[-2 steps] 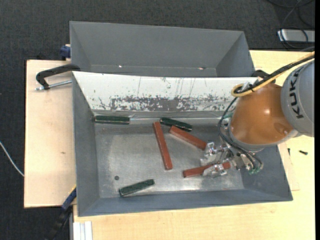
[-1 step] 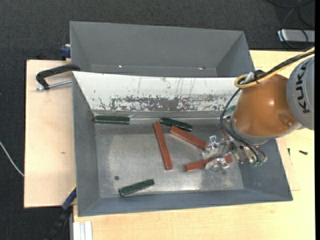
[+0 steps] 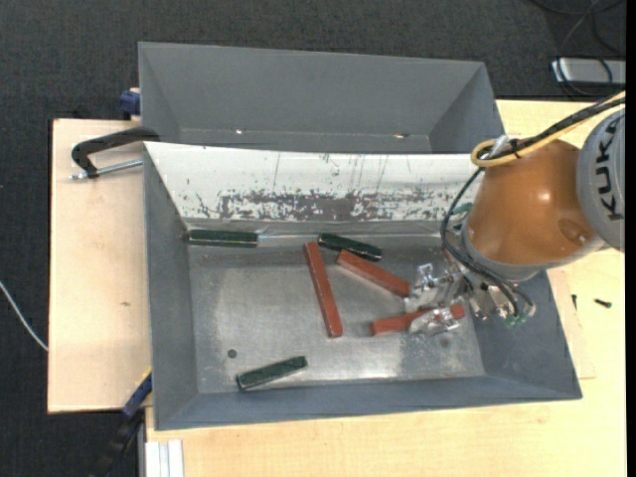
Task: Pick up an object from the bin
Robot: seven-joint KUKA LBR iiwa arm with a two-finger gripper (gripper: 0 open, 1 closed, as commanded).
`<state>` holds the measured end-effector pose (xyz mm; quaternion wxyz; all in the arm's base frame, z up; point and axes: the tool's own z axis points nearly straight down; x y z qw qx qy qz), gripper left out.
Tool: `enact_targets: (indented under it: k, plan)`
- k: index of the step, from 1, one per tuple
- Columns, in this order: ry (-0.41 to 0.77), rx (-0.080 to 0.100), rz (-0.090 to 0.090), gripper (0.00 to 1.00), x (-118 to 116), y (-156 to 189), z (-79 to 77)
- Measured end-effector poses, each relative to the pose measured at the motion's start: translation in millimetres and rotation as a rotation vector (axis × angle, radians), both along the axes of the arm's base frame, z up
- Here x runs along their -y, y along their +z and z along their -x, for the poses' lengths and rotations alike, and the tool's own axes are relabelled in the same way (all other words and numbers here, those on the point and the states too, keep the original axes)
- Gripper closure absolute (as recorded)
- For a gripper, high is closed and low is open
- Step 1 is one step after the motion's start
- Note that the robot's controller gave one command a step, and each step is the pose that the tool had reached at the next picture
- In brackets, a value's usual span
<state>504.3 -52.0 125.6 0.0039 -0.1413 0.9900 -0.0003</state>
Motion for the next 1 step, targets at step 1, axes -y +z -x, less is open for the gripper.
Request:
enact_targets:
  k: [1]
  plan:
    - [0.005,-0.003,0.0,1.0,-1.9,104.7,8.2]
